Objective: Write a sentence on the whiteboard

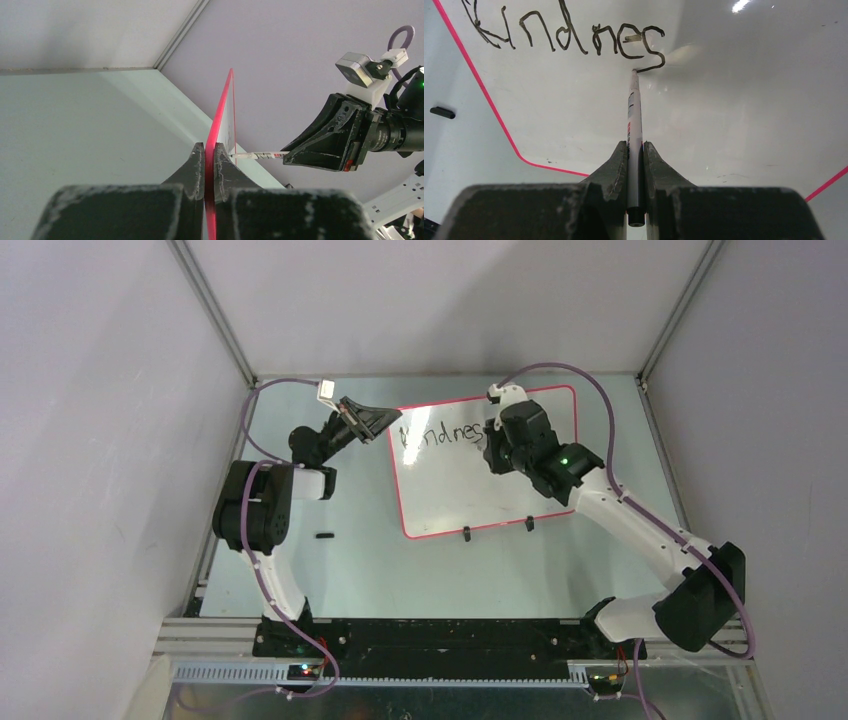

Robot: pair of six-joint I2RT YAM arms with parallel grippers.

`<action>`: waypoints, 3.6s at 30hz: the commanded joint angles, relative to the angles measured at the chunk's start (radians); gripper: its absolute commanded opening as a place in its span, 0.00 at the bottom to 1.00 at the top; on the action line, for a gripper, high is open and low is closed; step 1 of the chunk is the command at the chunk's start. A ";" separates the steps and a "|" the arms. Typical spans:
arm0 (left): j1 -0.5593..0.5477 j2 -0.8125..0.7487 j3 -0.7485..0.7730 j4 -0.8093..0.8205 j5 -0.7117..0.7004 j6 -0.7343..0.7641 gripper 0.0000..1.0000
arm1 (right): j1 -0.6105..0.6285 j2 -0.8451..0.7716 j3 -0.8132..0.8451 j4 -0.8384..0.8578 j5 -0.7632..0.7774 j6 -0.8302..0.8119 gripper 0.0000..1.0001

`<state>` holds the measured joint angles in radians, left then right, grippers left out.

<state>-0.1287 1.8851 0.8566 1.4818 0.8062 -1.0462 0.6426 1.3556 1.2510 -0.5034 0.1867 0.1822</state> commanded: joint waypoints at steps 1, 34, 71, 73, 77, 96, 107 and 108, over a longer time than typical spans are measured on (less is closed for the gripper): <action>-0.006 -0.023 0.014 0.047 0.013 0.068 0.00 | 0.007 -0.078 -0.033 0.062 0.020 -0.003 0.00; -0.005 -0.026 0.012 0.047 0.013 0.071 0.00 | -0.091 -0.125 -0.105 0.176 0.054 0.042 0.00; -0.004 -0.029 0.010 0.047 0.016 0.075 0.00 | -0.091 -0.065 -0.089 0.214 0.069 0.046 0.00; -0.004 -0.029 0.009 0.047 0.017 0.076 0.00 | -0.088 -0.064 -0.090 0.218 0.065 0.044 0.00; -0.004 -0.030 0.009 0.047 0.017 0.075 0.00 | -0.083 -0.061 -0.089 0.225 0.053 0.037 0.00; -0.004 -0.031 0.009 0.048 0.017 0.078 0.00 | -0.076 -0.045 -0.081 0.170 -0.003 0.020 0.00; -0.003 -0.030 0.008 0.048 0.016 0.077 0.00 | -0.084 -0.073 -0.081 0.109 0.035 0.015 0.00; -0.004 -0.030 0.008 0.047 0.017 0.077 0.00 | -0.085 -0.076 -0.081 0.106 0.040 0.015 0.00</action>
<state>-0.1280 1.8851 0.8566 1.4792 0.8062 -1.0420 0.5663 1.2903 1.1450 -0.3462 0.1867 0.2085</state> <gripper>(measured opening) 0.045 0.149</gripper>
